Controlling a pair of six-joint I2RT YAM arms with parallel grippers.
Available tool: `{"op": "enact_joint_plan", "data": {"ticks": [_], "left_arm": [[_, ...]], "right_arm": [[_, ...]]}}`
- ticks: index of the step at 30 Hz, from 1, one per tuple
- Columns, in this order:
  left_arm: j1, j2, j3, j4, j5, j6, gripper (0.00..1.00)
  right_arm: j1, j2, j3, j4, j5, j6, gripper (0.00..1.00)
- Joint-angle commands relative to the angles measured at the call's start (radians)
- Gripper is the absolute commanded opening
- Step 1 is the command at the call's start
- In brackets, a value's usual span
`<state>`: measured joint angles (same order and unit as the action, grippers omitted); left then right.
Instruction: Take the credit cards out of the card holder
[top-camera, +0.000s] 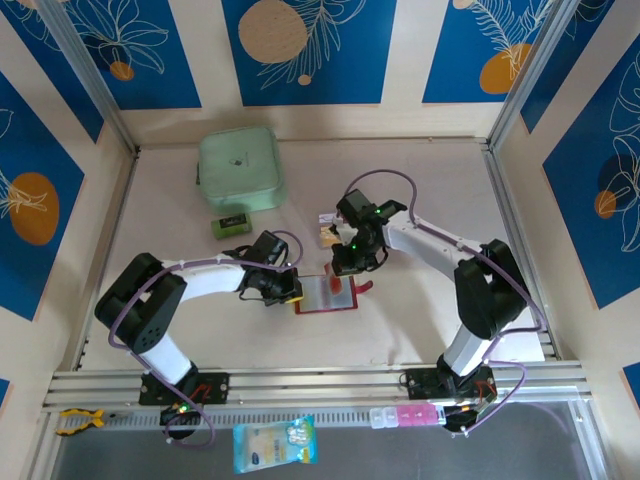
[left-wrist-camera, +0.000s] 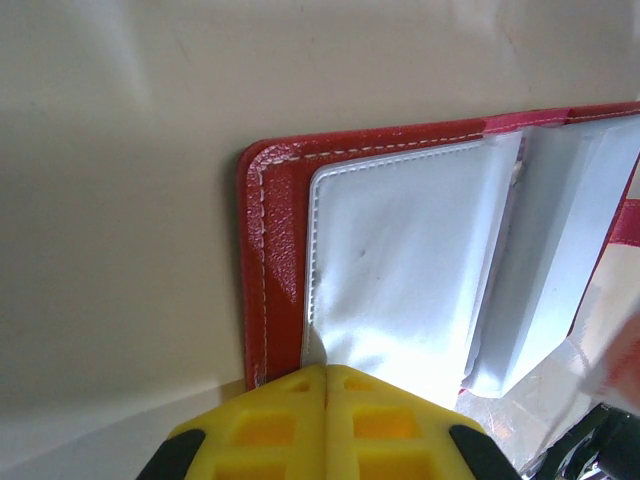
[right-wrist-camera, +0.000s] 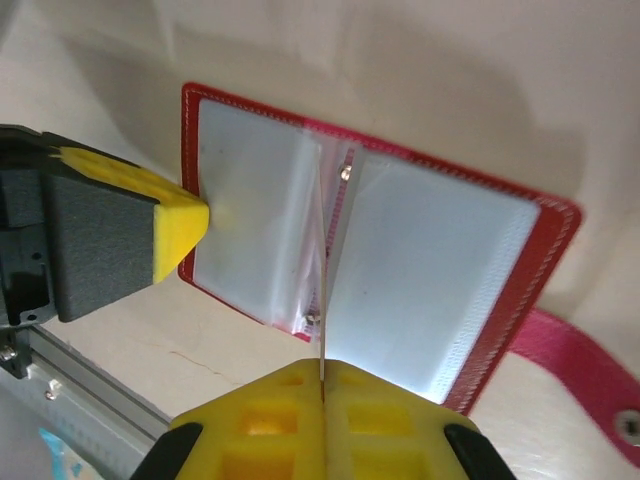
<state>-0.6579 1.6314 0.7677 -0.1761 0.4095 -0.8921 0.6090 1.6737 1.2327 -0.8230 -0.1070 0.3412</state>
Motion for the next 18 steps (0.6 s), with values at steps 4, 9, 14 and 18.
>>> {"op": "enact_joint_plan", "data": {"ticks": [4, 9, 14, 18], "left_arm": [[-0.005, -0.043, 0.027, -0.063, -0.035, 0.006, 0.12], [0.002, -0.066, 0.038, -0.09, -0.049, 0.019, 0.16], [0.009, -0.086, 0.026, -0.101, -0.058, 0.024, 0.17], [0.015, -0.096, 0.009, -0.103, -0.062, 0.023, 0.17]], "right_arm": [[-0.058, -0.034, 0.048, -0.054, 0.03, -0.42, 0.0], [-0.056, -0.042, 0.069, -0.03, 0.079, -0.788, 0.0], [-0.089, 0.004, 0.162, -0.073, 0.08, -1.022, 0.0], [-0.15, 0.065, 0.294, -0.115, 0.064, -1.099, 0.0]]}}
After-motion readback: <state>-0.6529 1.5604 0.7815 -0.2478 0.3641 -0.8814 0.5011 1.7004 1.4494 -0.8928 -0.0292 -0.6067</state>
